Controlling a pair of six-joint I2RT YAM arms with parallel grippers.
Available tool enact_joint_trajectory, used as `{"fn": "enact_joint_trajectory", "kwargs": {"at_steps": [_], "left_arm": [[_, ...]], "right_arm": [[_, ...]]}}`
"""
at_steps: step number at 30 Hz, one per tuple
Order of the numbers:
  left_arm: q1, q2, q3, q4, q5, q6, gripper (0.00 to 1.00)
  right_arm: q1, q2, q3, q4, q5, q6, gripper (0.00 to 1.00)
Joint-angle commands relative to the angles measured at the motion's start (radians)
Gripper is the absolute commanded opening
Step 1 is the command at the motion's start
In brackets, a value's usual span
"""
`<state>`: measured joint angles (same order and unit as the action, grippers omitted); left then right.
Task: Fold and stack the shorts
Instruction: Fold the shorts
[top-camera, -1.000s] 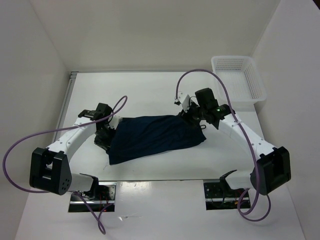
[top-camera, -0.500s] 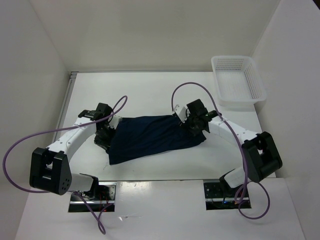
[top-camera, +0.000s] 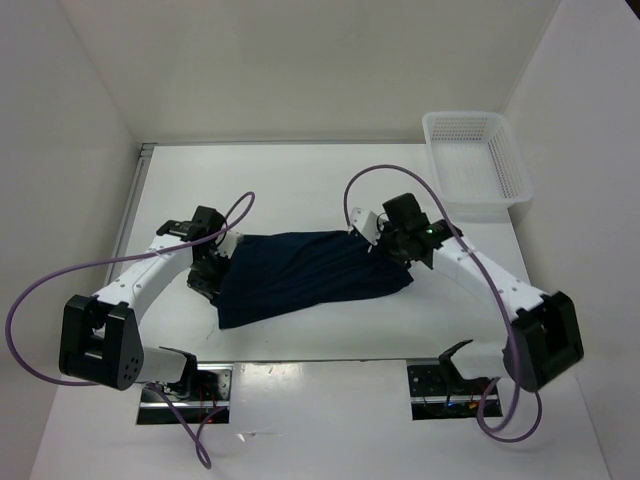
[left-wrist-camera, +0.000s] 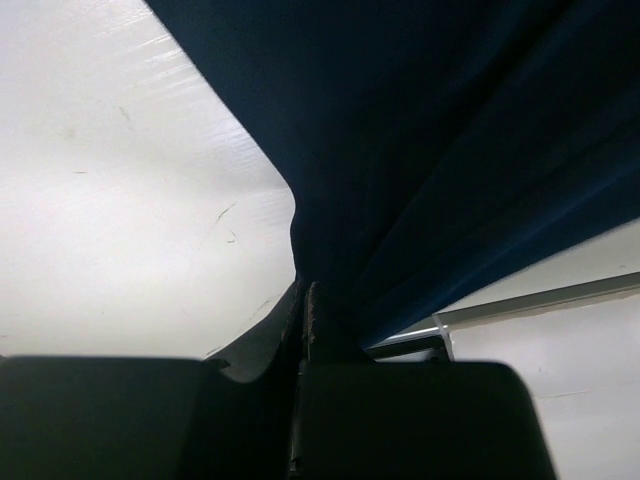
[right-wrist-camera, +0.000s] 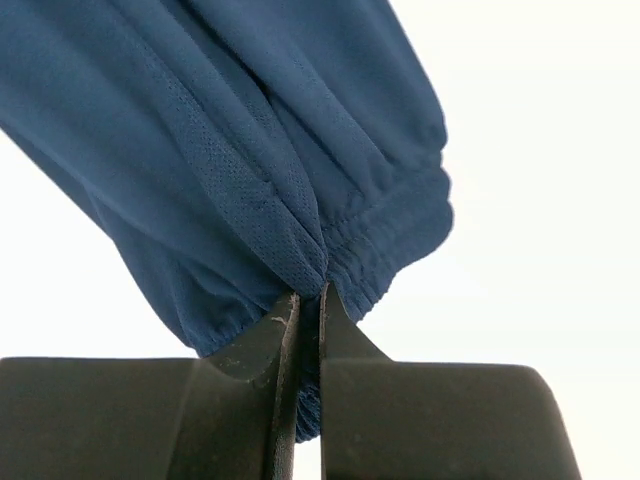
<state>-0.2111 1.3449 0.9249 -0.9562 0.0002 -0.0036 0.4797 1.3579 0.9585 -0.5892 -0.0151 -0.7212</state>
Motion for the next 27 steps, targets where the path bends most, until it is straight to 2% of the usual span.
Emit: {"fn": "enact_joint_trajectory", "kwargs": {"at_steps": [1, 10, 13, 14, 15, 16, 17, 18, 19, 22, 24, 26, 27], "left_arm": [[-0.004, 0.002, 0.023, 0.002, -0.022, 0.004, 0.00], [-0.013, -0.007, 0.023, 0.002, -0.003, 0.004, 0.01], [-0.013, -0.007, 0.023, -0.007, 0.006, 0.004, 0.02], [-0.013, -0.007, 0.023, -0.007, 0.018, 0.004, 0.02], [-0.013, -0.007, 0.014, -0.007, 0.018, 0.004, 0.04], [-0.013, -0.007, 0.014, -0.007, 0.029, 0.004, 0.07], [-0.013, -0.007, 0.014, -0.018, 0.029, 0.004, 0.11], [-0.013, -0.007, 0.014, -0.030, 0.029, 0.004, 0.24], [-0.013, -0.007, 0.014, -0.030, 0.029, 0.004, 0.32], [-0.022, -0.029, 0.026, -0.064, 0.038, 0.004, 0.46], [-0.007, -0.056, 0.061, -0.064, 0.029, 0.004, 0.48], [0.030, -0.087, 0.135, -0.005, 0.061, 0.004, 0.55], [0.056, -0.087, 0.155, 0.022, 0.072, 0.004, 0.55]], "right_arm": [[0.039, -0.155, 0.002, -0.142, 0.015, -0.167, 0.00], [0.190, -0.155, -0.164, -0.178, 0.070, -0.178, 0.03], [0.236, -0.204, -0.185, -0.205, 0.070, -0.187, 0.08], [0.246, -0.218, -0.197, -0.228, 0.070, -0.187, 0.14], [0.255, -0.244, -0.210, -0.242, 0.070, -0.217, 0.18], [0.270, -0.256, -0.210, -0.279, 0.058, -0.231, 0.33], [0.280, -0.276, -0.222, -0.296, 0.058, -0.247, 0.44], [0.289, -0.286, -0.222, -0.296, 0.058, -0.262, 0.53], [0.289, -0.286, -0.222, -0.305, 0.058, -0.276, 0.62], [0.289, -0.310, -0.172, -0.276, 0.034, -0.255, 0.63], [0.289, -0.310, -0.120, -0.250, 0.012, -0.171, 0.63], [0.263, -0.287, -0.032, -0.175, -0.034, -0.091, 0.63], [0.240, -0.257, -0.006, -0.138, -0.051, -0.046, 0.63]]}}
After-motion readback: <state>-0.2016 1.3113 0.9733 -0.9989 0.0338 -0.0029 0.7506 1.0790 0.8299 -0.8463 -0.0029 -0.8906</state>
